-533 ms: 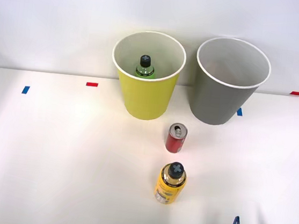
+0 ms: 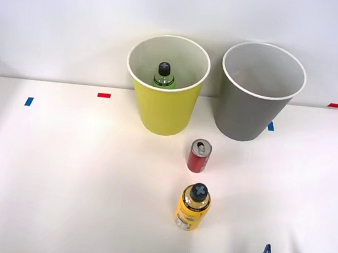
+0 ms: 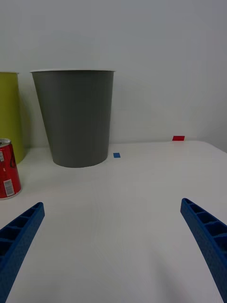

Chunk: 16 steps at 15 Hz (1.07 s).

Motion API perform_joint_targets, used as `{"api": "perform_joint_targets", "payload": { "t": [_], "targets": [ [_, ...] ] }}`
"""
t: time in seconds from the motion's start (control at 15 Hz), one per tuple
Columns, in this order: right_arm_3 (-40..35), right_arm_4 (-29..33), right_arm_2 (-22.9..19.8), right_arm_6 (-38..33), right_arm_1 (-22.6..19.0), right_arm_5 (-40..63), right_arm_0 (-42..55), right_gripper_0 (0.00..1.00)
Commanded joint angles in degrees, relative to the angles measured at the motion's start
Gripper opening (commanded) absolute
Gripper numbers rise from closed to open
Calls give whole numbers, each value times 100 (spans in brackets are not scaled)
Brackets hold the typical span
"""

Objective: Put cans in the gray bin, plastic bottles in the light green bin

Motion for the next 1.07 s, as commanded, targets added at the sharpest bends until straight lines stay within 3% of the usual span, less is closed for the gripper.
{"api": "perform_joint_targets", "payload": {
  "t": [0.07, 1.07],
  "targets": [
    [0, 0, 0, 0, 0, 0, 0, 100],
    [0, 0, 0, 0, 0, 0, 0, 100]
  ]
}}
